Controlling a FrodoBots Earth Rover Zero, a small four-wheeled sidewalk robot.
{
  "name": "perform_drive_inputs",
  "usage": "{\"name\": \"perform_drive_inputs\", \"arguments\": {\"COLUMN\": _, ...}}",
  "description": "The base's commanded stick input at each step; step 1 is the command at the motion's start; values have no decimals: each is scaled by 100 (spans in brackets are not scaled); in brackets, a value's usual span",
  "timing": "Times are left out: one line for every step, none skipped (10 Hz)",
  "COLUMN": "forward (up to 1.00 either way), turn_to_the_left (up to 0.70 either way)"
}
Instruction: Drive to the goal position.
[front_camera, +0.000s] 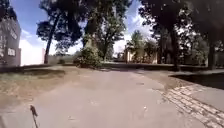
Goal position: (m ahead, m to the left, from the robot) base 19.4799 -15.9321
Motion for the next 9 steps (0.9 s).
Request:
{"name": "perform_drive_inputs", "arguments": {"forward": 85, "turn_to_the_left": -34}}
{"name": "perform_drive_inputs", "arguments": {"forward": 85, "turn_to_the_left": -34}}
{"name": "perform_drive_inputs", "arguments": {"forward": 85, "turn_to_the_left": -2}}
{"name": "perform_drive_inputs", "arguments": {"forward": 85, "turn_to_the_left": 0}}
{"name": "perform_drive_inputs", "arguments": {"forward": 85, "turn_to_the_left": 0}}
{"name": "perform_drive_inputs", "arguments": {"forward": 85, "turn_to_the_left": 0}}
{"name": "perform_drive_inputs", "arguments": {"forward": 85, "turn_to_the_left": 0}}
{"name": "perform_drive_inputs", "arguments": {"forward": 85, "turn_to_the_left": 0}}
{"name": "perform_drive_inputs", "arguments": {"forward": 85, "turn_to_the_left": 0}}
